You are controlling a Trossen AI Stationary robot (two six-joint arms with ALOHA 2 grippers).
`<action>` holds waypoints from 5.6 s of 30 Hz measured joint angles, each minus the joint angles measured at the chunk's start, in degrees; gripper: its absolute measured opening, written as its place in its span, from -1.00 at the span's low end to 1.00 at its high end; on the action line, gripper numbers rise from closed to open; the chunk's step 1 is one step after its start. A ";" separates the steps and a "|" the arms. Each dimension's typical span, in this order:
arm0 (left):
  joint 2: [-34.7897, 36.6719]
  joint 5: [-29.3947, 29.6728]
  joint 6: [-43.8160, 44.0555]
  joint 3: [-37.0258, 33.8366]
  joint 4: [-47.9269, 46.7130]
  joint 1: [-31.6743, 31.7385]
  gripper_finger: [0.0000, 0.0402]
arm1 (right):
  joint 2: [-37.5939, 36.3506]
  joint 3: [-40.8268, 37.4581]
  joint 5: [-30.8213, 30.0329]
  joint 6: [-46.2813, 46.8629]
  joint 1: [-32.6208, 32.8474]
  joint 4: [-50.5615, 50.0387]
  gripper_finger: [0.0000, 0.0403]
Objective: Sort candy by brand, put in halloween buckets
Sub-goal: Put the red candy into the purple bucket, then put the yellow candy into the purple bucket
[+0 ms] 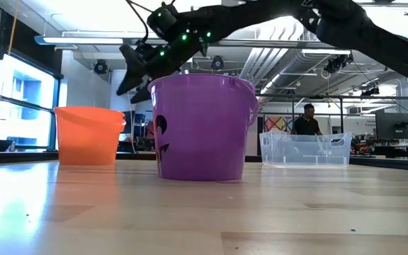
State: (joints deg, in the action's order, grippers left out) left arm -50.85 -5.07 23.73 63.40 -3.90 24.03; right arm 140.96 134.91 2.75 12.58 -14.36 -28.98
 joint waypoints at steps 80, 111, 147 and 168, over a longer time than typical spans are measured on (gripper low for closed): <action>-66.98 5.11 -4.79 33.00 -43.81 19.02 -0.86 | -72.80 -78.11 -10.11 20.65 -1.01 -2.95 0.10; -46.86 -12.04 -13.87 13.35 -31.50 -22.74 -0.63 | -73.59 -68.19 -6.91 10.76 3.86 -8.57 0.10; -22.54 12.67 15.32 4.37 -26.78 -36.69 0.08 | -63.28 -68.26 -19.32 47.40 44.44 -25.96 0.10; -35.73 -5.68 81.51 -6.62 -36.29 -76.95 0.08 | -64.34 -68.26 -19.05 32.49 35.13 -22.79 0.10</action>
State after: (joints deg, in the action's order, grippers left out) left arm -86.58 -10.75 105.24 56.77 -40.20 -52.92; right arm 76.62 66.65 -16.30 45.07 20.77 -51.77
